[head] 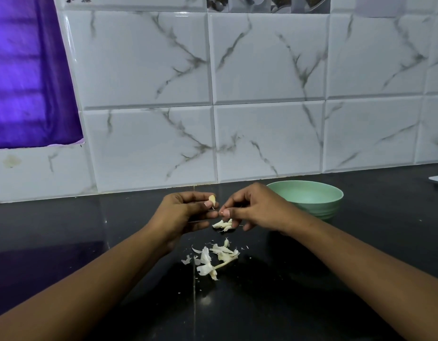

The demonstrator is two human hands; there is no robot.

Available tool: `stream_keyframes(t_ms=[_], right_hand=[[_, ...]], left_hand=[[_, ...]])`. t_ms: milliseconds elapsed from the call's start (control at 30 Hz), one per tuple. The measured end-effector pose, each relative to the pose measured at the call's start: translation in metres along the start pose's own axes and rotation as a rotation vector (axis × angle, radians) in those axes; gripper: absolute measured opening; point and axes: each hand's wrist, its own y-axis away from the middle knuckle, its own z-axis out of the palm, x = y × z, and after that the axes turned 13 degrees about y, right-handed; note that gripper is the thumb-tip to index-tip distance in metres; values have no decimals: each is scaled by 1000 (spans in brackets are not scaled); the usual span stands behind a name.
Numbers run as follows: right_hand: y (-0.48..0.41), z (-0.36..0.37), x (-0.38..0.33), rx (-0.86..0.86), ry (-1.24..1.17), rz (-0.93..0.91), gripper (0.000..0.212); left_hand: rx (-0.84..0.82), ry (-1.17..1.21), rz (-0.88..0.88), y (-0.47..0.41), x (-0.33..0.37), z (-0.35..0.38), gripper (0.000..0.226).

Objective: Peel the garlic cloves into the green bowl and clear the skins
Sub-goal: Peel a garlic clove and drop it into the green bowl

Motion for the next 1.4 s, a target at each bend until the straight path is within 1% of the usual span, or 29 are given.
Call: stream_keyframes(t_ms=[100, 200, 267, 333, 400, 433, 567, 633, 733, 800, 833, 900, 967, 1100, 1167, 1233, 1267, 1367, 1400], right_hand=[[1, -3, -1, -8, 39, 11, 1], [2, -5, -3, 26, 33, 5, 15], [2, -5, -3, 26, 46, -6, 15], [3, -5, -3, -49, 74, -15, 7], [4, -7, -3, -112, 114, -9, 17], [4, -10, -3, -117, 131, -6, 18], [3, -13, -3, -33, 148, -6, 6], [2, -11, -2, 7, 126, -12, 12], [2, -9, -3, 37, 124, -30, 14], [3, -11, -4, -13, 143, -55, 16], [4, -12, -4, -58, 178, -79, 20], [5, -13, -4, -117, 313, -139, 27], [5, -15, -3, -88, 420, -168, 28], [9, -19, -7, 34, 370, -142, 14], [10, -19, -9, 60, 375, -162, 9], [12, -18, -12, 51, 416, -176, 6], [13, -16, -13, 48, 452, -180, 9], [11, -13, -14, 80, 583, -140, 28], [10, -13, -12, 78, 616, -128, 27]], left_hand=[[3, -45, -8, 1, 0, 0, 12], [0, -76, -20, 0, 0, 0, 10], [-6, -98, -20, 0, 0, 0, 9], [-14, -121, -12, 1, 0, 0, 9], [-16, -147, -3, 1, 0, -1, 9], [-16, -161, 2, 1, 0, -1, 9], [-22, -204, 5, 0, -1, -2, 13], [-31, -227, 17, 0, -2, -2, 13], [-45, -276, 49, 1, -2, -1, 12], [-49, -299, 62, 1, -2, -2, 12], [-49, -302, 64, 1, -3, -2, 12], [-43, -304, 65, 0, -3, -2, 11], [-38, -307, 64, 0, -3, -3, 10], [-31, -308, 61, -1, -4, -3, 9], [-31, -301, 60, 0, -5, -3, 8], [-37, -301, 61, 1, -5, -2, 7], [-37, -301, 63, 1, -5, -1, 7], [-30, -301, 72, 2, -4, 0, 7], [-27, -304, 76, 2, -4, 0, 7]])
